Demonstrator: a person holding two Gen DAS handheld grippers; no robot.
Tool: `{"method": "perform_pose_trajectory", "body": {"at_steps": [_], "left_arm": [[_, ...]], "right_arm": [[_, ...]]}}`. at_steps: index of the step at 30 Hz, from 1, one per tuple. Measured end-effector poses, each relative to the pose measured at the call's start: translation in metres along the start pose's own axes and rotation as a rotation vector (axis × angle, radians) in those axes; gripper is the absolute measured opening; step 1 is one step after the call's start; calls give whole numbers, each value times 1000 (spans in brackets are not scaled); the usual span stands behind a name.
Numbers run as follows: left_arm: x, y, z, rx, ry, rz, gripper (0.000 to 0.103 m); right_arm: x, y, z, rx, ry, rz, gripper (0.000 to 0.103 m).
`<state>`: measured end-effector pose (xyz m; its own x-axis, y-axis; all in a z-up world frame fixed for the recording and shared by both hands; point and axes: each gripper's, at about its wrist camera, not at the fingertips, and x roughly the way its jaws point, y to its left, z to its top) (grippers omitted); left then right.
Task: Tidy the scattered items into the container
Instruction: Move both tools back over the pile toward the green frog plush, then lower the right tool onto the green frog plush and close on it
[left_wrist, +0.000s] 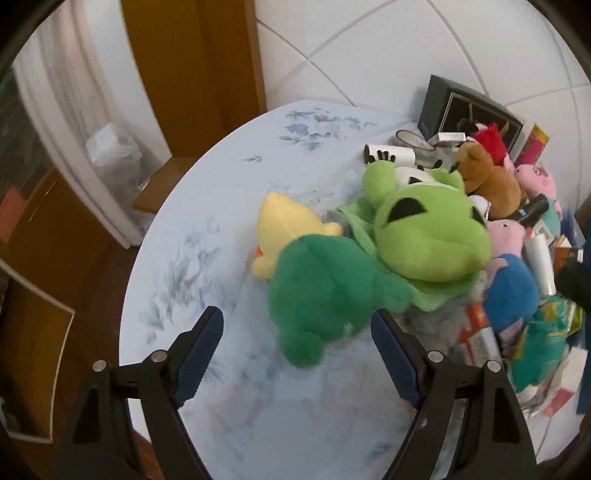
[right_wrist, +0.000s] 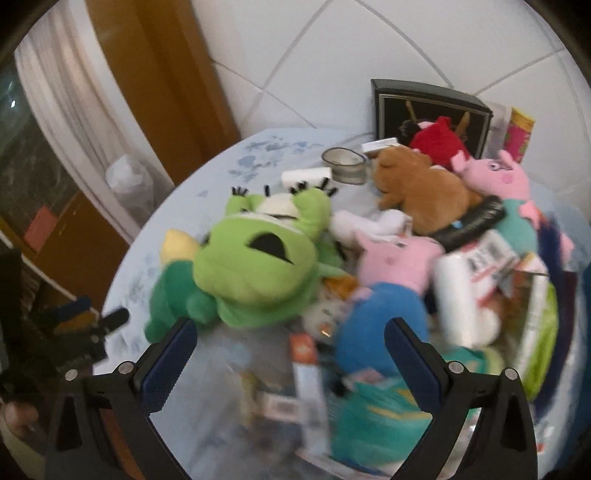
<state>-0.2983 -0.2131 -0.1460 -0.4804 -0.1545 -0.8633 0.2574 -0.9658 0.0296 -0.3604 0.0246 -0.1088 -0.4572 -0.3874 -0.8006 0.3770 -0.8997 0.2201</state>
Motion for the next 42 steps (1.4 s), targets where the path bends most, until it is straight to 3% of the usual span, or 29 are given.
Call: {"method": "perform_pose_trajectory", "body": {"at_steps": [6,10,13,19,22,24,27,30,36,42], "left_arm": [[22,10,26,77,9,-71,82],[34,-5,42,102,13,-118,82],[41,-22,51,118,19,-148,82],[49,-60,60,141,27,-219,82],[60,-75,54,182,48,-205,82],[73,-76,49,186,79,-189,70],[82,-68,47,182,97,-195,70],[88,-57,55,200,89,-153,70],[120,-17,91,222,84,-36,70],[160,17,133,210,81,3,70]], "right_arm": [[29,12,14,77,18,-39,92],[40,7,23,94,33,-70,87],[46,0,31,87,42,-80,66],[55,-29,42,101,55,-99,59],[63,-44,48,108,62,-95,53],[75,-48,53,106,69,-77,53],[100,-45,58,99,102,-43,53],[123,-33,58,91,156,-9,52],[152,-5,50,160,221,102,53],[195,39,60,244,200,169,53]]}}
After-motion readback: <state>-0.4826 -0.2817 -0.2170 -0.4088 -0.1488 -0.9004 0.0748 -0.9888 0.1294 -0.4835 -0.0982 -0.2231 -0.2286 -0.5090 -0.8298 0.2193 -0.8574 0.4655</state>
